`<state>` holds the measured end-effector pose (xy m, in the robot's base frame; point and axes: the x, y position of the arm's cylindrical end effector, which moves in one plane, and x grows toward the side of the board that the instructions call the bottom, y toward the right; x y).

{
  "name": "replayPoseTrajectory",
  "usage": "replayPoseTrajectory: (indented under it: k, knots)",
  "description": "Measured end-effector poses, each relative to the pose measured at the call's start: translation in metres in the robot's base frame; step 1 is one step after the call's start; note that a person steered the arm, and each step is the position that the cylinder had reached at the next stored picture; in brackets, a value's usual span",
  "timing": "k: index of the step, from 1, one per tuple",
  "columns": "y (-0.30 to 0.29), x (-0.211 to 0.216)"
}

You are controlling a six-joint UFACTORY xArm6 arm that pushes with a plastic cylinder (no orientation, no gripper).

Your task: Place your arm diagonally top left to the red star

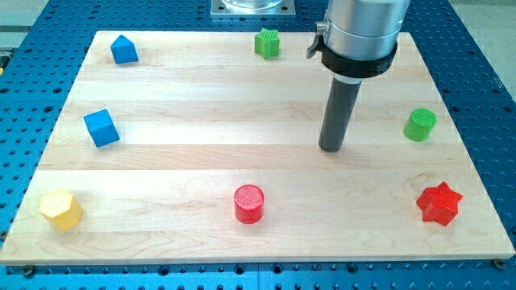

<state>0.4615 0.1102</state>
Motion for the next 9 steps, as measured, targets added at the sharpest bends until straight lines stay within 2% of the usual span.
replayPoseTrajectory:
  k: [1,3,6,9]
  knots:
    - [0.002,0.0]
    - [-0.056,-0.011]
    - [-0.033,-0.03]
    - [-0.027,-0.031]
